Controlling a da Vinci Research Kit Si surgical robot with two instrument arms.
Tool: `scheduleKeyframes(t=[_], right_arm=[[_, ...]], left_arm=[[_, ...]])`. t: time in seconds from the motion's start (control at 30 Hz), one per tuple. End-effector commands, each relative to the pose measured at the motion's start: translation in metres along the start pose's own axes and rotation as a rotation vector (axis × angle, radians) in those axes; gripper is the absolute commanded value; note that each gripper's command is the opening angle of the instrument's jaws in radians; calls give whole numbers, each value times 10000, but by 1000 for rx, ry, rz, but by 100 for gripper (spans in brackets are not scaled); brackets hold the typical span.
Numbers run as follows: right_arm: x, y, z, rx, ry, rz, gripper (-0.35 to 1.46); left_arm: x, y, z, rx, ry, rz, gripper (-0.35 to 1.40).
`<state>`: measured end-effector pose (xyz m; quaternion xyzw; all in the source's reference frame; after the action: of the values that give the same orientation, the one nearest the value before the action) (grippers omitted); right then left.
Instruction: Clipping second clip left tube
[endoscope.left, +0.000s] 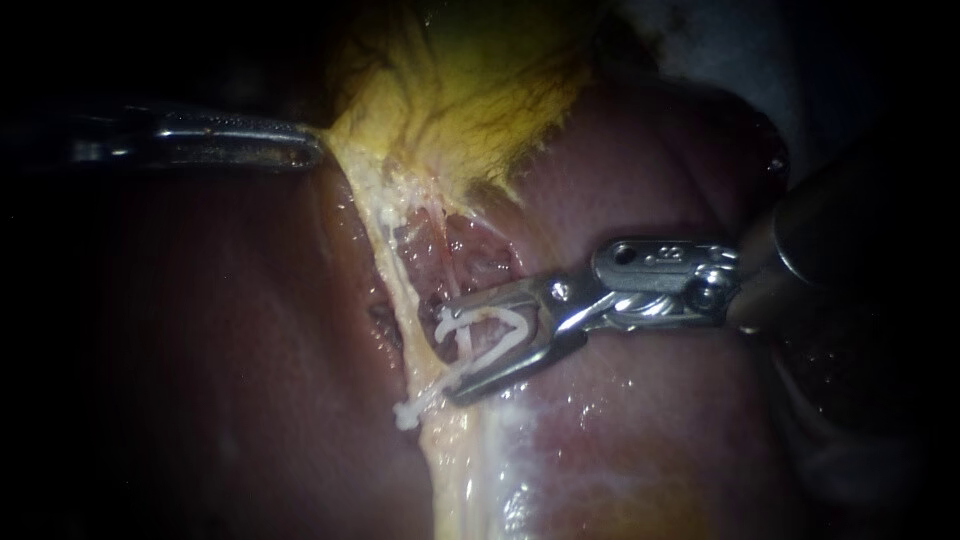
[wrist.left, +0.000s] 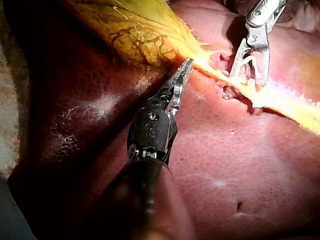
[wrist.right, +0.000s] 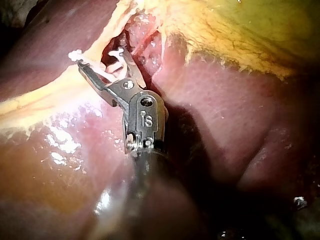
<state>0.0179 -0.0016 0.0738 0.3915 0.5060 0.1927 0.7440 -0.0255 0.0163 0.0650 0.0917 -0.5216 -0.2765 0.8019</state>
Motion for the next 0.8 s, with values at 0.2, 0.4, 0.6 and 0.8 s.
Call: scheduleKeyframes(t=[0.2,0.4,0.6,0.8], right_arm=[[4,8,17,37,40,37,56],[2,6,35,108,43,55,56],[-1,0,44,180,52,72,56],[0,-10,49,262,97,91,55]], left_arm=[[0,0,0,0,0,0,-35],[0,-1,1,-1,0,0,-35],[-1,-1,1,-1,0,0,-35],[-1,-1,1,-1,0,0,-35]])
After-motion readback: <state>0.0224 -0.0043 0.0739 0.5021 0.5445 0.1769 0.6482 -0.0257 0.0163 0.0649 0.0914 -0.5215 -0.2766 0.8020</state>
